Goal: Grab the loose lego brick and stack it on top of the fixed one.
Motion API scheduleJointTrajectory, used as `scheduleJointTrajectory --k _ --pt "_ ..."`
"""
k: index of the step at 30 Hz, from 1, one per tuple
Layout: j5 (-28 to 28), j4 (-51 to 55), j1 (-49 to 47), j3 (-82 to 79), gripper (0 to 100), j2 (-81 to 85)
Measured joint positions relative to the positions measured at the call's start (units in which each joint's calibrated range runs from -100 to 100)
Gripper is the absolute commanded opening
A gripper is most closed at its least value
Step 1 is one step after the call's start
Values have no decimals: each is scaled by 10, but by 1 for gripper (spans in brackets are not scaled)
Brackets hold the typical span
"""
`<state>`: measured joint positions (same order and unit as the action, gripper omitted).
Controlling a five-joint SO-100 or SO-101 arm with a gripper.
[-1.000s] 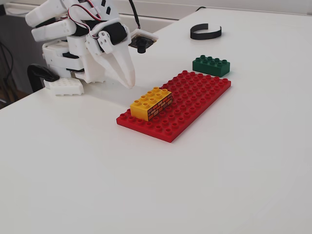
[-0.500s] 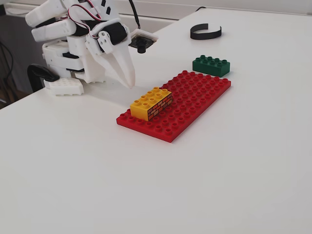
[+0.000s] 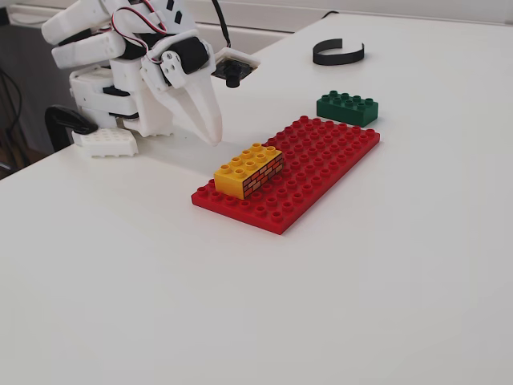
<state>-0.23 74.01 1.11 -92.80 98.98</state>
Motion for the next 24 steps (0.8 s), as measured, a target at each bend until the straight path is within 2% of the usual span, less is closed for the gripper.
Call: scheduleJointTrajectory --k 6,13,18,24 --pt "34 -23 -36 15 1 0" --pt "112 -26 -100 128 1 -35" --pt "122 -18 -135 254 1 -205" --pt "128 72 -165 515 1 -484"
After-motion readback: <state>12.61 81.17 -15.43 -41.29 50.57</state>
